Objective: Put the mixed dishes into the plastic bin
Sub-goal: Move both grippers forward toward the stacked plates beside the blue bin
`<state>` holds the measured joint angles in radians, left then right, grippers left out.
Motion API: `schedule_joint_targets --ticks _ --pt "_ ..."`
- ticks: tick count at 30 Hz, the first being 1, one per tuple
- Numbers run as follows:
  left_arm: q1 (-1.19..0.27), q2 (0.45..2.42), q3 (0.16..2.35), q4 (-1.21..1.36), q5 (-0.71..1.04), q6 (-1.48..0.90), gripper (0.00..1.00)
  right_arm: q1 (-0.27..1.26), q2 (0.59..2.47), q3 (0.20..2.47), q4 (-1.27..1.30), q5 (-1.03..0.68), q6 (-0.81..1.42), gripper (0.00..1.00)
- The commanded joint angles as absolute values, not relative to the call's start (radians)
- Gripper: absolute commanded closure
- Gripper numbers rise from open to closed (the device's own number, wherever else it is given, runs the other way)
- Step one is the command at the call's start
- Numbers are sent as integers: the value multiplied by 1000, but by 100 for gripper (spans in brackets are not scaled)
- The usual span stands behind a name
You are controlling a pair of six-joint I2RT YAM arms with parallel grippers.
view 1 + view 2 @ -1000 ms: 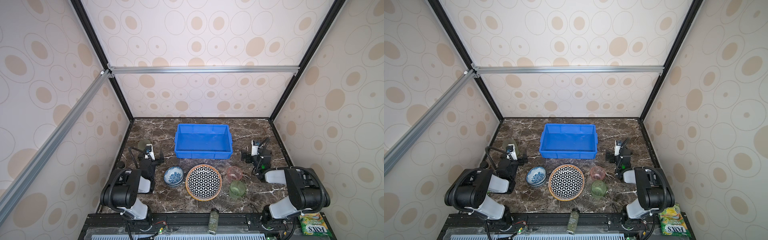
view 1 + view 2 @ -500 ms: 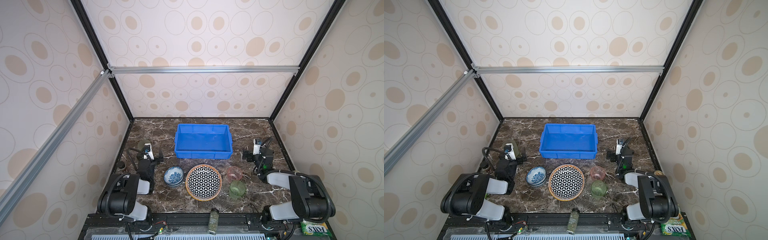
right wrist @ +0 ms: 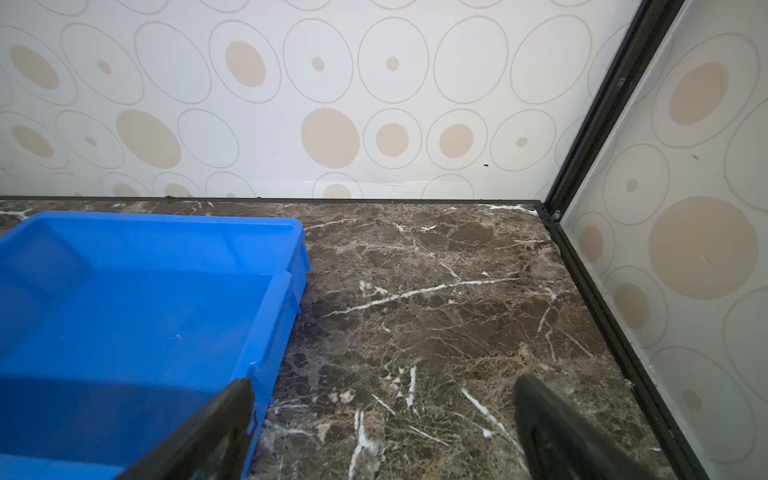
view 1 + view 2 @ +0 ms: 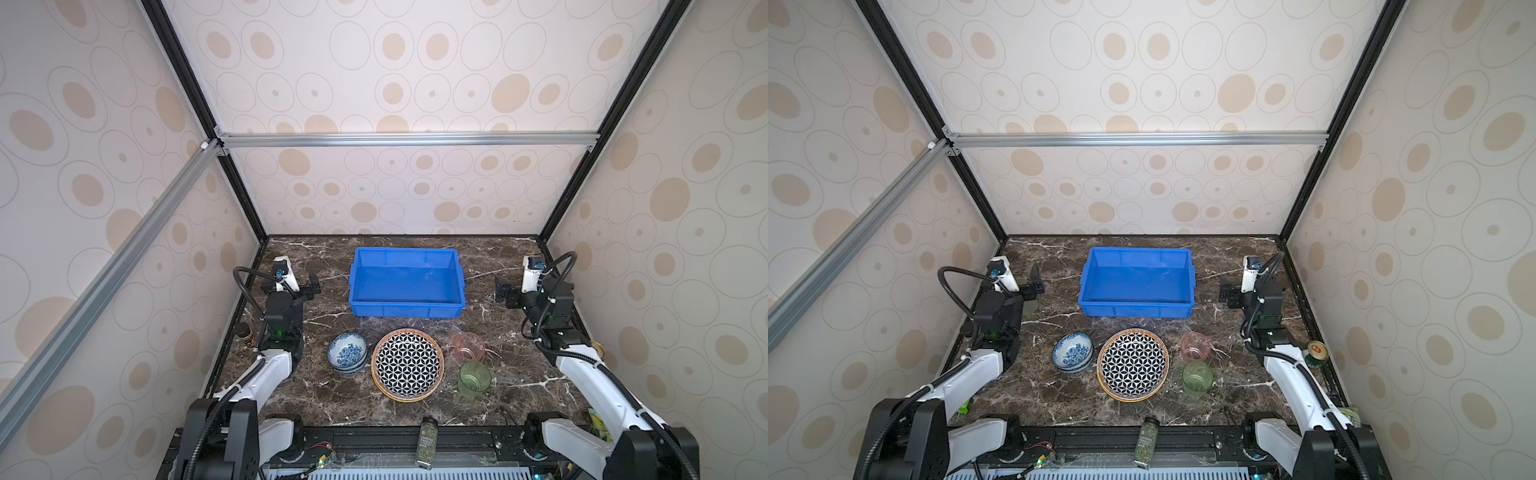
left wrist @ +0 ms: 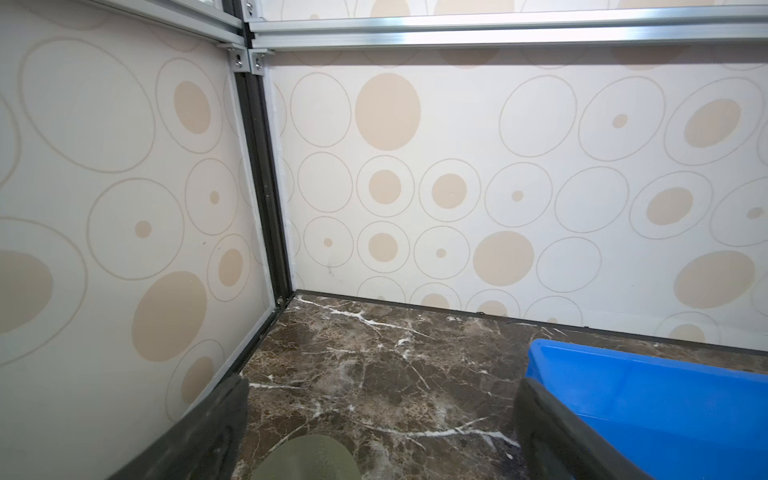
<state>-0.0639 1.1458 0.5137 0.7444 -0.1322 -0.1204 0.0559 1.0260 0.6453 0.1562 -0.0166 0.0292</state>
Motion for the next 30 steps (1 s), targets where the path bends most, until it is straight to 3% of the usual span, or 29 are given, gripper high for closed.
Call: schedule_joint_targets --ticks 1,10,25,26,30 --pt "-82 1097 612 466 -169 -227 1 108 1000 667 -21 -27 97 0" --pt "-121 1007 738 173 -166 -339 1 360 1014 781 -243 124 193 3" --pt "-256 974 874 -219 -120 -306 1 687 1146 1026 -576 226 308 11" --pt "-259 968 873 -223 -104 -303 6 699 1147 1034 -605 225 321 11" --pt "-271 960 885 -236 -47 -314 10 732 1146 1050 -680 171 368 12"
